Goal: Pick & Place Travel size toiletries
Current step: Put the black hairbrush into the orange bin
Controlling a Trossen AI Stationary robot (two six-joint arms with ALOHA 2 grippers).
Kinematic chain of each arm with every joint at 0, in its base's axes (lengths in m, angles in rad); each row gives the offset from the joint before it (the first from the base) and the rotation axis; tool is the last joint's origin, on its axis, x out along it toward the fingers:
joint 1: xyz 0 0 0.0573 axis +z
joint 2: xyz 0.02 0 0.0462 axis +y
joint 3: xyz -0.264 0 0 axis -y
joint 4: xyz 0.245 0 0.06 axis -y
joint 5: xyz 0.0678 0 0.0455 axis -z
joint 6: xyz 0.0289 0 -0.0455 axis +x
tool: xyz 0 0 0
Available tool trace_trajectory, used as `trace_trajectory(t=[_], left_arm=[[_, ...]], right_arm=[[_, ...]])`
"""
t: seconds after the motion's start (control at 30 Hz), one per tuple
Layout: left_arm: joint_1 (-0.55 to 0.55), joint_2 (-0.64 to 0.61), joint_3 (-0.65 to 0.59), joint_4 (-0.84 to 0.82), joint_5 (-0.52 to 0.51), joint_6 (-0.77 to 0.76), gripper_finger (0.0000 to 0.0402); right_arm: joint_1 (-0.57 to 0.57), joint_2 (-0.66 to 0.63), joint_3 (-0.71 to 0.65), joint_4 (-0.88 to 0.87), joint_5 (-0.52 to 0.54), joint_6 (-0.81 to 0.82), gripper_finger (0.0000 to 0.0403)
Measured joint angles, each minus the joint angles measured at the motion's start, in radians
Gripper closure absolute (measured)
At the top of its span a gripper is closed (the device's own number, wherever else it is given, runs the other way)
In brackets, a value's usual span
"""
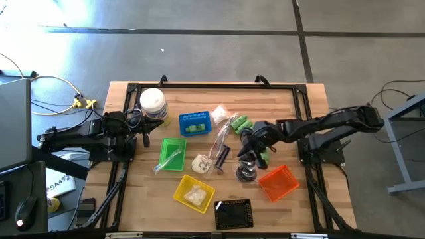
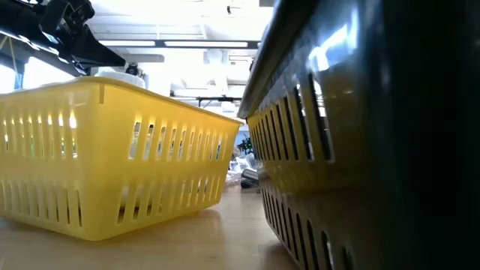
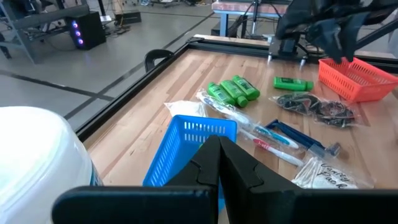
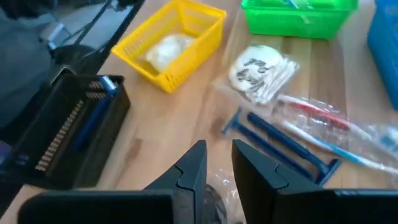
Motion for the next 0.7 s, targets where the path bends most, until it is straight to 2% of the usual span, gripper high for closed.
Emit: trace_trajectory(t=[0.17,0.27,0.37,0.5,0.7], left_arm=[[0.000,0.000,0.000,-0.001,0.000,0.000,0.0402],[0.000,0.000,0.000,-0.001,0.000,0.000,0.0402],[0.000,0.000,0.000,0.000,0.000,0.000,0.0402],[0.000,0.000,0.000,-0.006,0.000,-0.001,0.0402],[0.000,0.000,0.000,-0.014,0.000,-0.001,0.0402]], right_arm=[[-0.023,0.000,-0.130,0.337,-0.111,0.082,0.0336],[-0.033,0.000,-0.188,0.459,-0.089,0.127,0.0335],[-0.033,0.001,-0.211,0.461,-0.004,0.137,0.0328],[-0.033,0.001,-0.211,0.462,0.048,0.124,0.0316],[-0.057,-0.006,-0.204,0.444,0.019,0.122,0.0295]])
